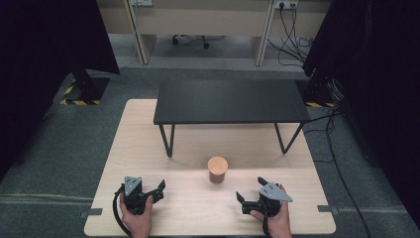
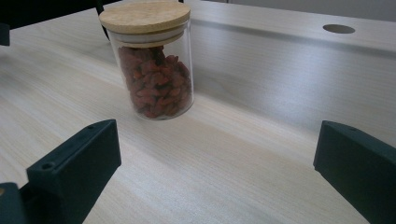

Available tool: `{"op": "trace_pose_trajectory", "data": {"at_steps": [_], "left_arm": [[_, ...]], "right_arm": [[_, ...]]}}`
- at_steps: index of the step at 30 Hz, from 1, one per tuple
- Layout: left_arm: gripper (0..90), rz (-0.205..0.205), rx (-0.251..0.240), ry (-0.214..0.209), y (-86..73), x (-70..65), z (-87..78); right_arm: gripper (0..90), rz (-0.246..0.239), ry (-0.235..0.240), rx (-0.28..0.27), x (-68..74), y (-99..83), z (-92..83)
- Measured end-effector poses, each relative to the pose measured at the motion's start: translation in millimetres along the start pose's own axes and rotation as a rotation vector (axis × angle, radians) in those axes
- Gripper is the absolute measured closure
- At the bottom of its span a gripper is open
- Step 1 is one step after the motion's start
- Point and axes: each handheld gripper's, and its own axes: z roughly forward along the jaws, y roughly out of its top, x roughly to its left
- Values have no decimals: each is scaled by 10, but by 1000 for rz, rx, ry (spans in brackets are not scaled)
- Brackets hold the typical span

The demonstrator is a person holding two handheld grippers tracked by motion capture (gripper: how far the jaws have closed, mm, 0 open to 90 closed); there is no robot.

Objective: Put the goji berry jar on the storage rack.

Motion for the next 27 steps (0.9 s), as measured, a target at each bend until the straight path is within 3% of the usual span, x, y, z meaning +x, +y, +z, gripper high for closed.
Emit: {"op": "trace_pose_trajectory", "data": {"at_steps": [16,27], "left_arm": [[35,-3,-5,1,-10,-2,-4],[35,0,-5,2,-9,-6,-4]], "right_arm": [[10,-35,53,19,47,52,70],[10,-39,81,21,85,125,246]]}}
